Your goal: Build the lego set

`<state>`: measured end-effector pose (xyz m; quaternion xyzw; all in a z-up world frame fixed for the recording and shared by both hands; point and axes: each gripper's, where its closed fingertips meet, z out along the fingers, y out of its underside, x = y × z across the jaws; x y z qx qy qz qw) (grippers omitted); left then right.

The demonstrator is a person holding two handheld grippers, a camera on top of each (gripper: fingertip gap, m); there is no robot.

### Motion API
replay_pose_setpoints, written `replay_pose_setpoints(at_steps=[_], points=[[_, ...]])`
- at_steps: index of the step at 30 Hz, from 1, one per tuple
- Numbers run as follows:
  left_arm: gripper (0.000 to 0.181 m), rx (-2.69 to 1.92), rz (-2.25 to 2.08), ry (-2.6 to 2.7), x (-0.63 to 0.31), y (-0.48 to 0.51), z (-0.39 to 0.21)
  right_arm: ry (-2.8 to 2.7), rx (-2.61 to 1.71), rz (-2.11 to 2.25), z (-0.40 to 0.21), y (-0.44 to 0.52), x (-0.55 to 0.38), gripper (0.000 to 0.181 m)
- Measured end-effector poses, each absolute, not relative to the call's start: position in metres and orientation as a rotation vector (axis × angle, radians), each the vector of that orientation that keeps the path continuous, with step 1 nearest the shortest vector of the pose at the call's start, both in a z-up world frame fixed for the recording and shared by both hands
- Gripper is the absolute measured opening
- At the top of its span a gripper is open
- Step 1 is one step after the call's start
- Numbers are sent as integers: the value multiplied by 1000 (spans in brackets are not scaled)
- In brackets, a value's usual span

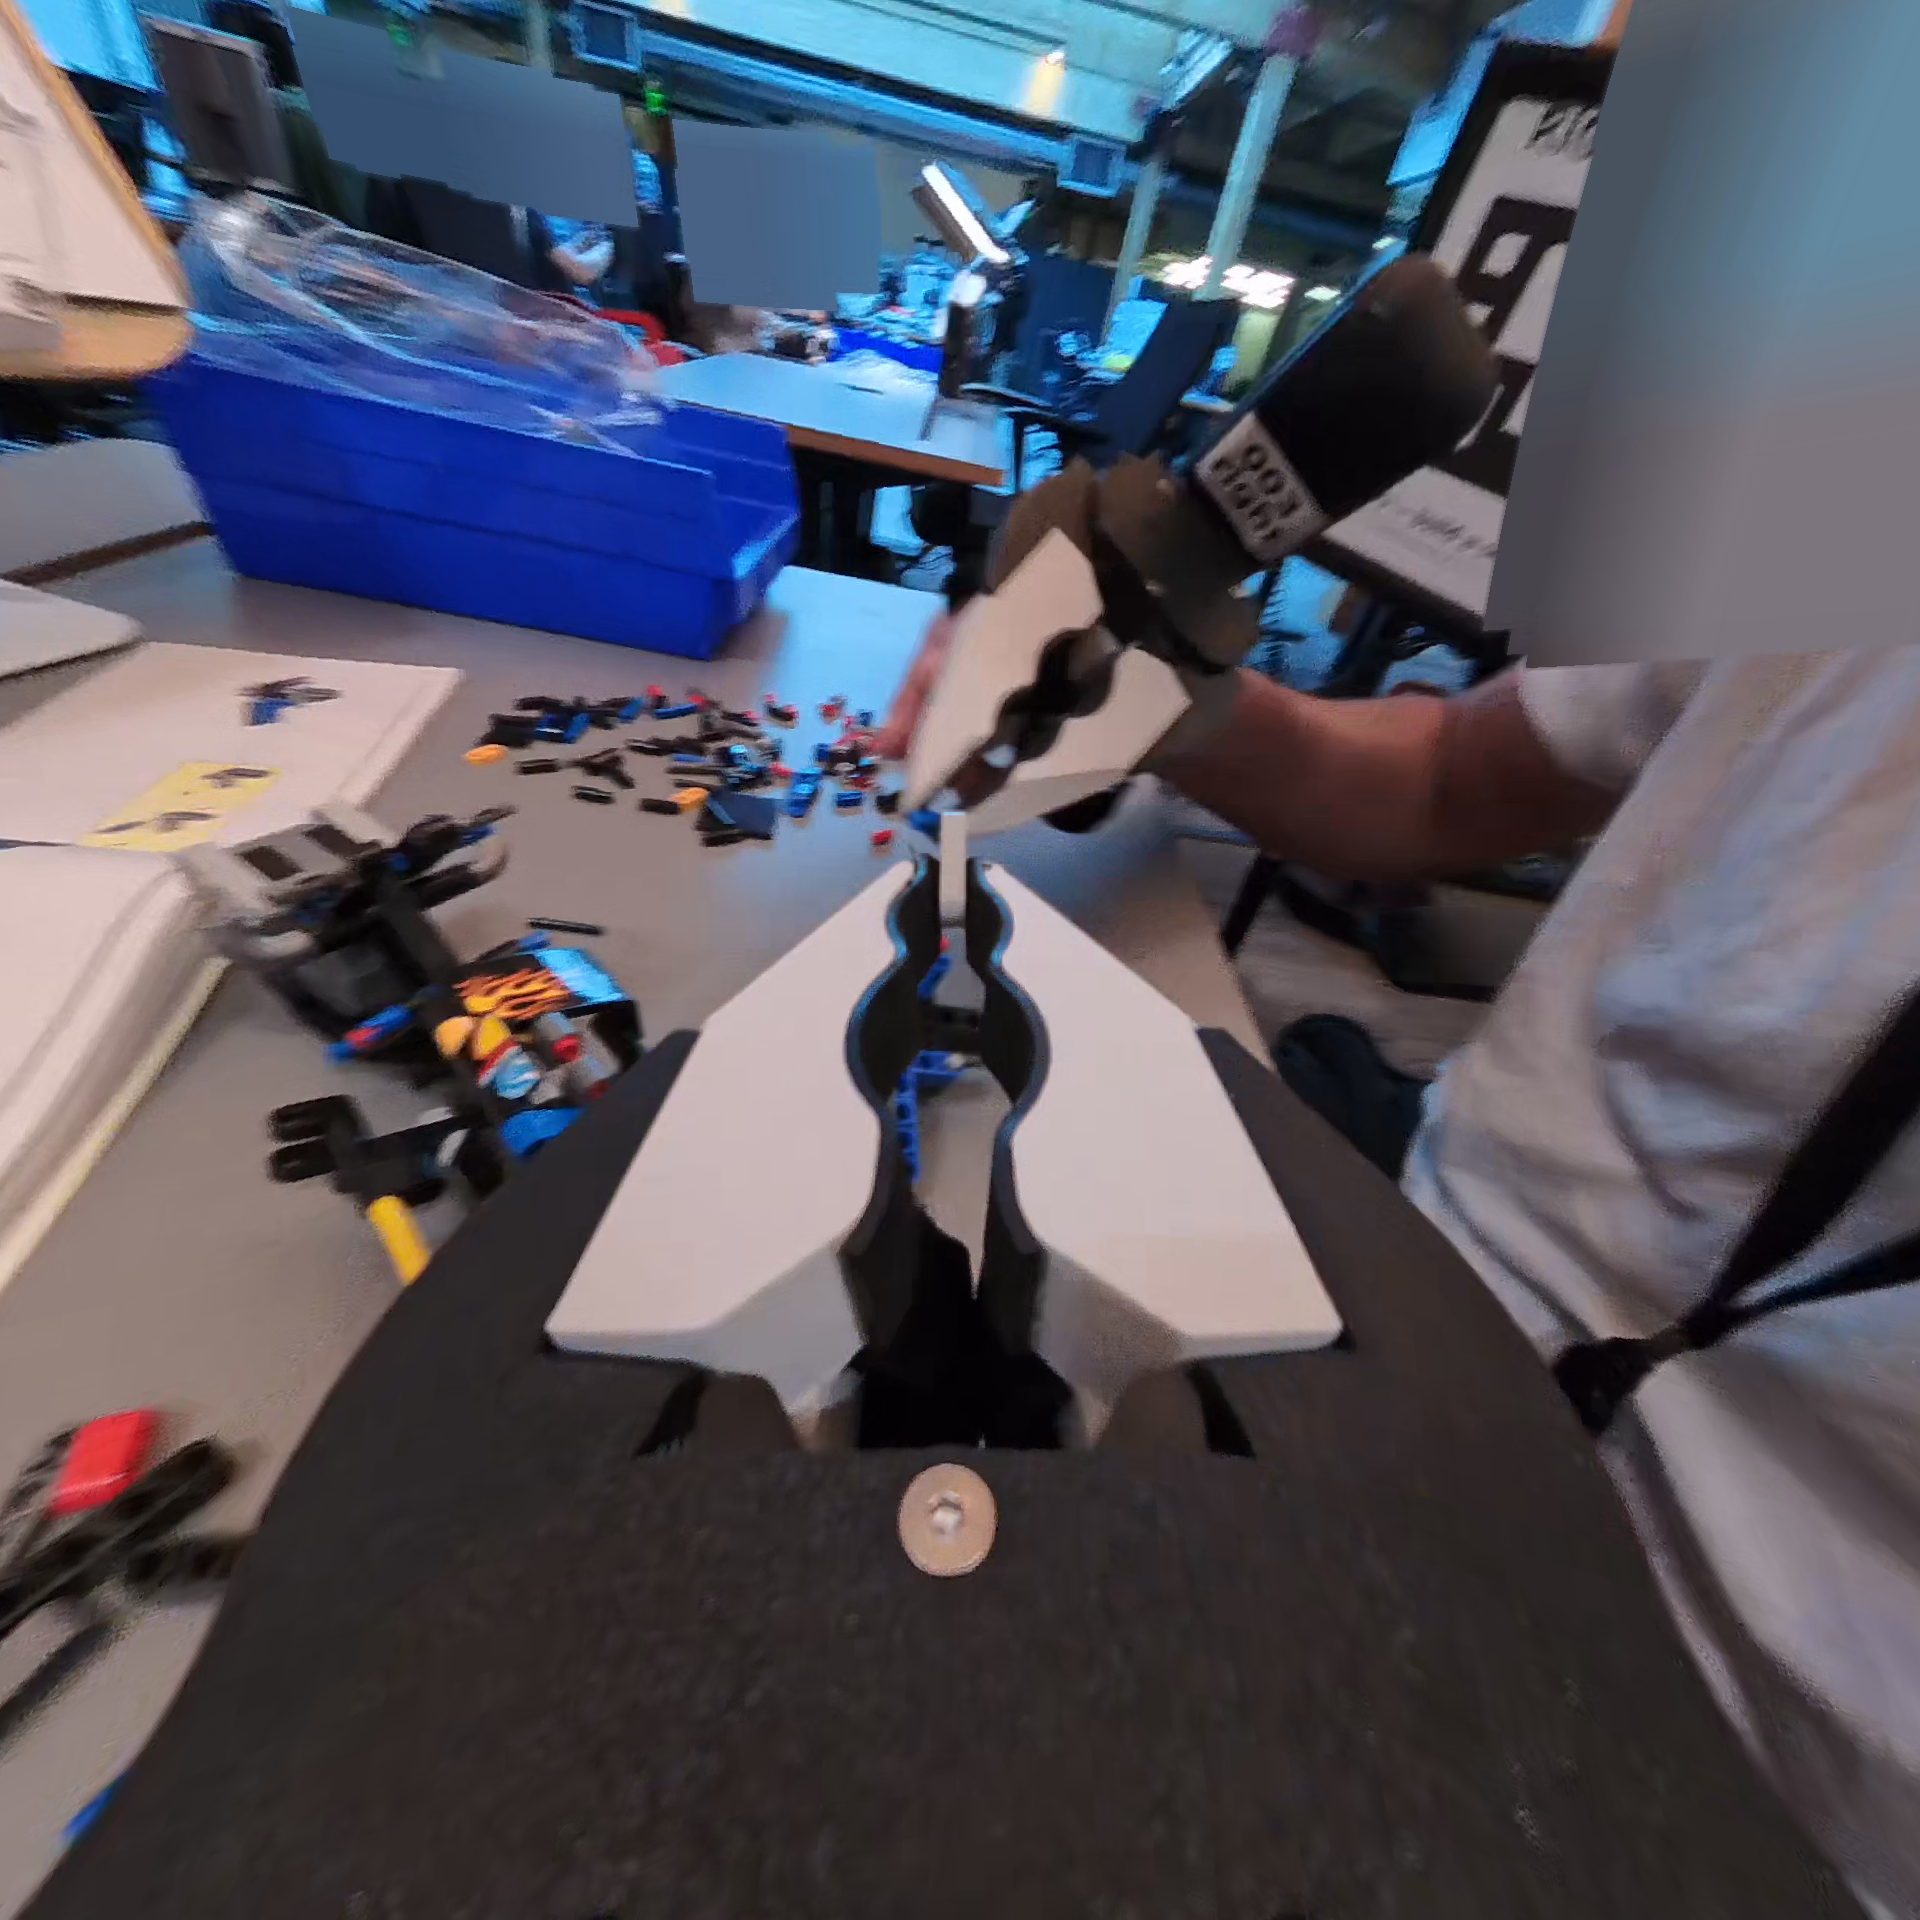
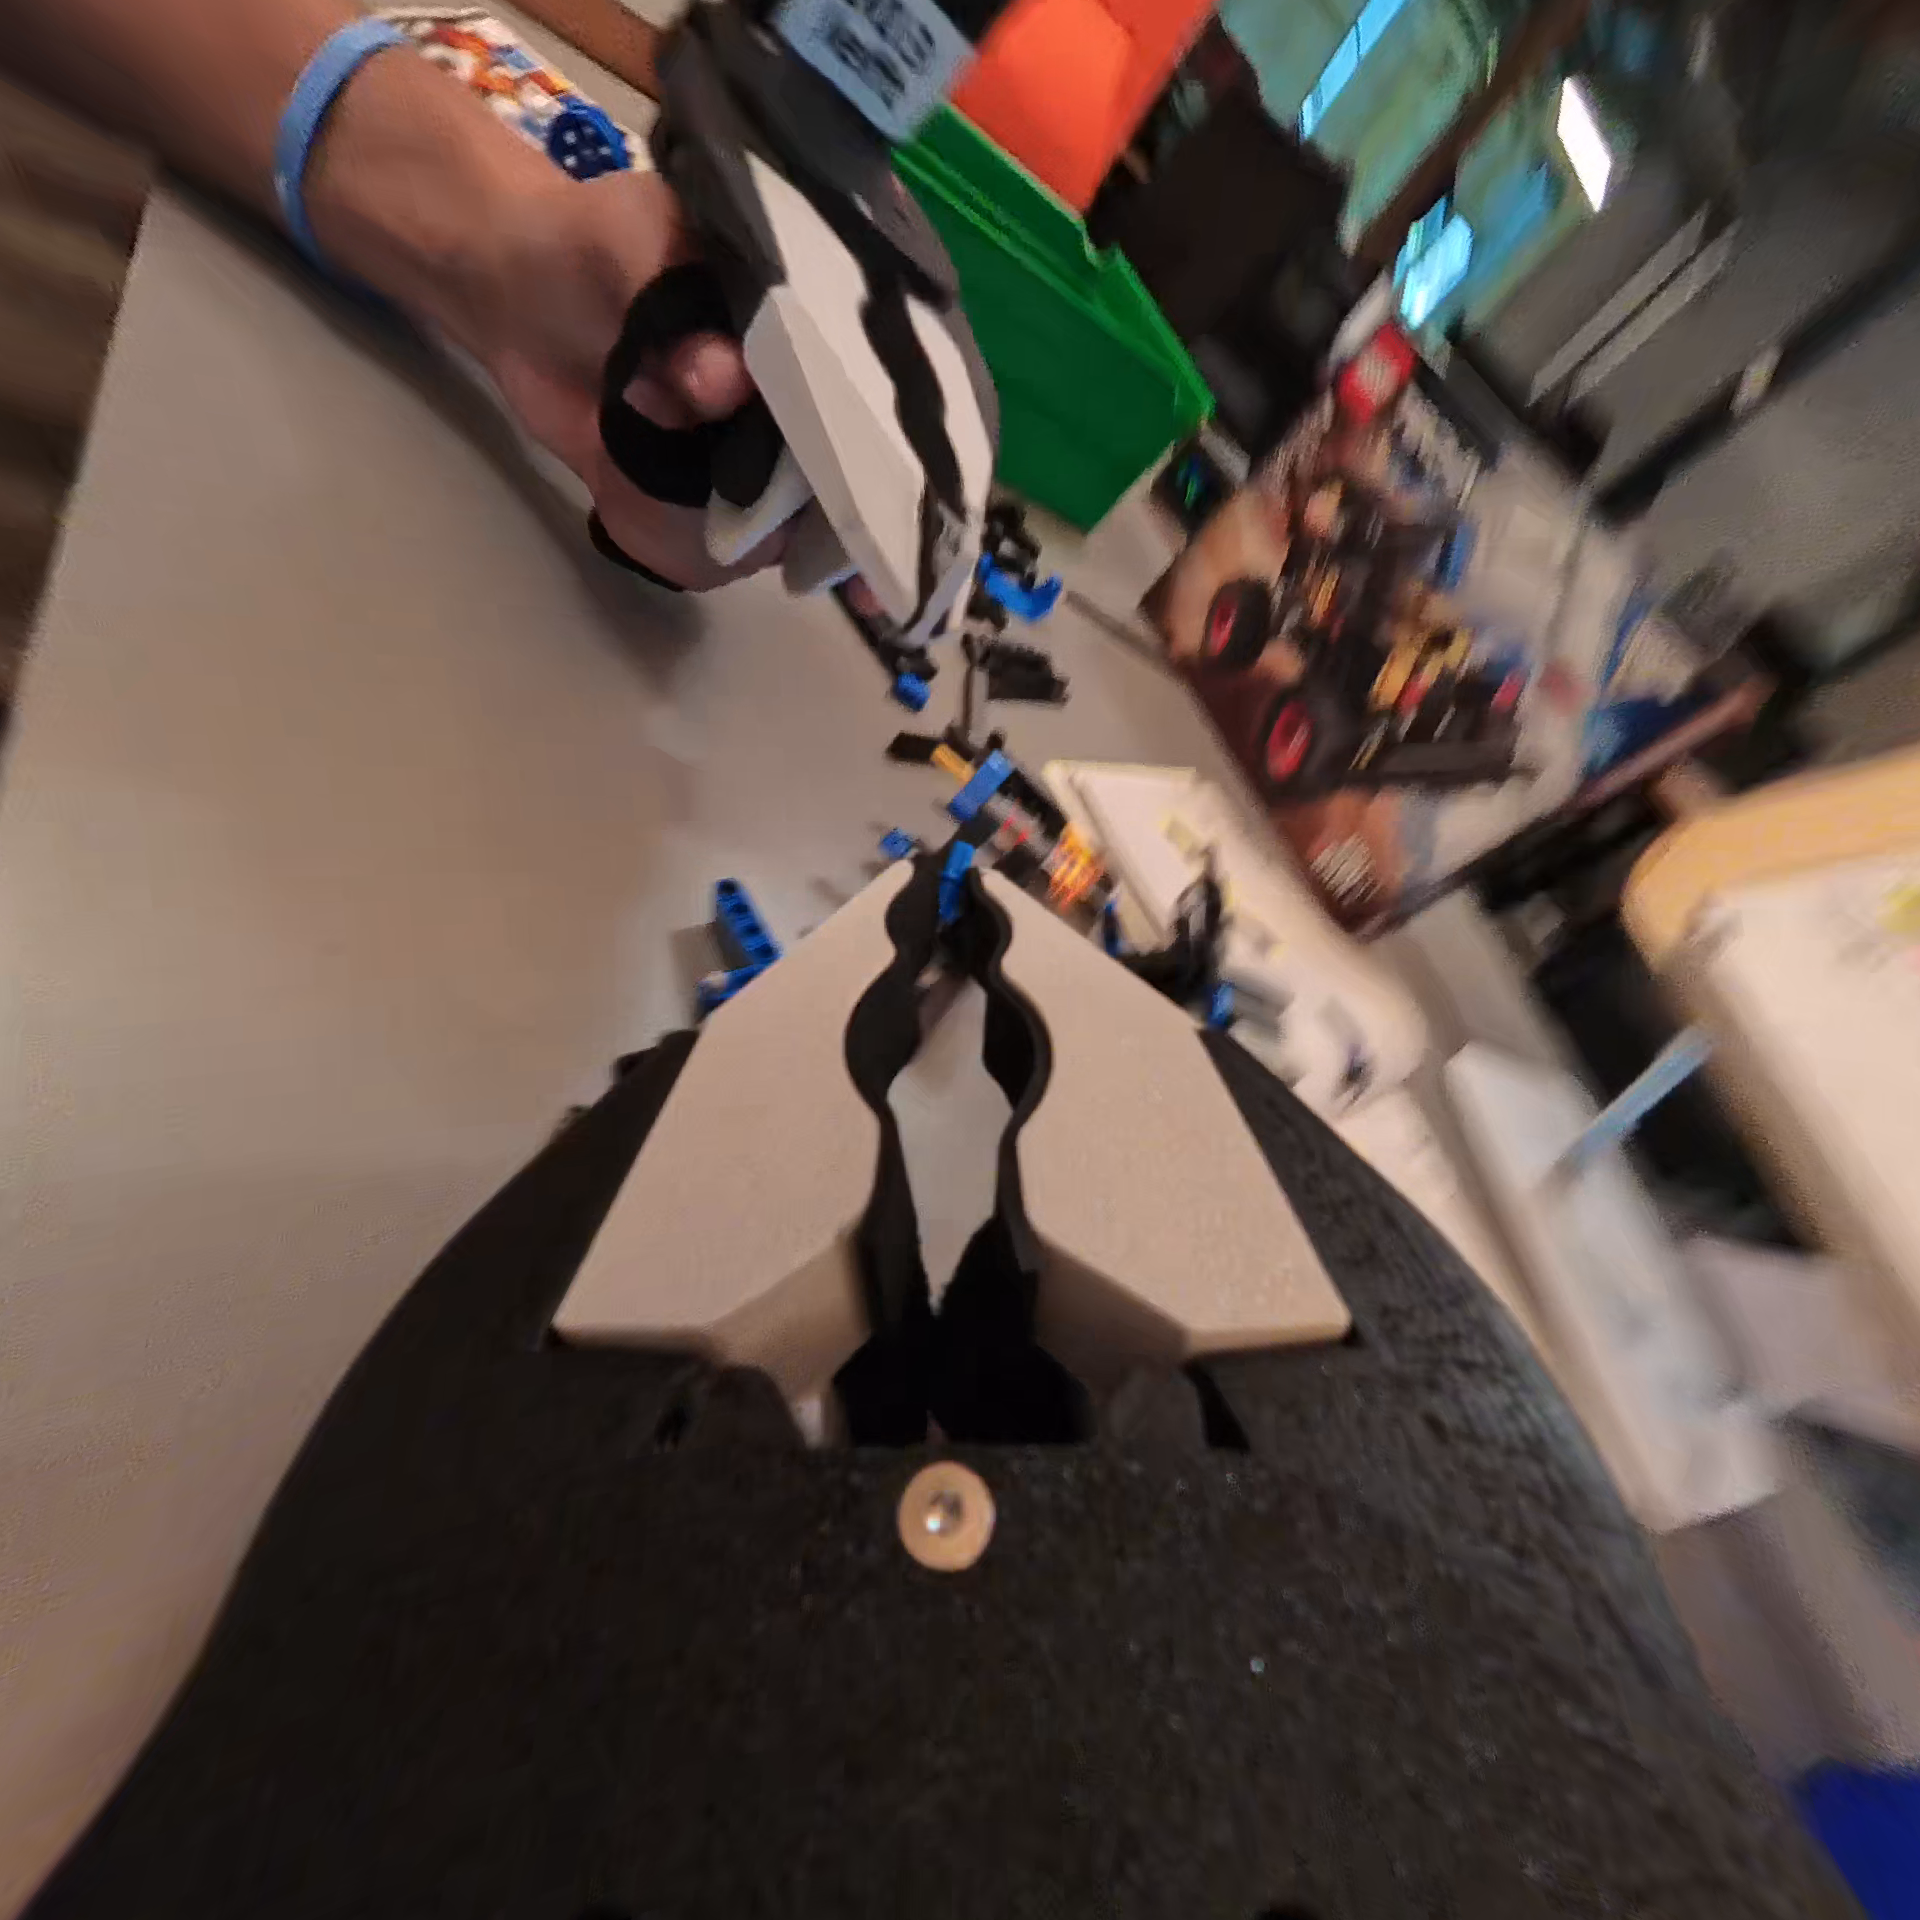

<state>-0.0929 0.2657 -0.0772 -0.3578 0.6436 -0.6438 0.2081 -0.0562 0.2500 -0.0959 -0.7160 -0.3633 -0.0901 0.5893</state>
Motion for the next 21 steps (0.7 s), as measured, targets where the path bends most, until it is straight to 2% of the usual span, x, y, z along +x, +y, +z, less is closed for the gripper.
replay_pose_setpoints(at_steps=[2,6,10,15,21], points=[[2,-963,-1922,1812,-101,257,-70,-1014,-1525,-283,-78,261,-65,4],[2,-947,-2215,1811,-117,252,-56,-1275,-1273,-141,-63,266,-101,4],[2,-895,-2336,1831,-127,249,-48,-1288,-1175,7,-54,273,-117,4],[2,-871,-2050,1847,-117,257,-57,-1061,-1493,475,-65,275,-108,3],[2,-605,-1073,1866,-92,280,-93,-1000,-1683,664,-76,257,-85,4]])
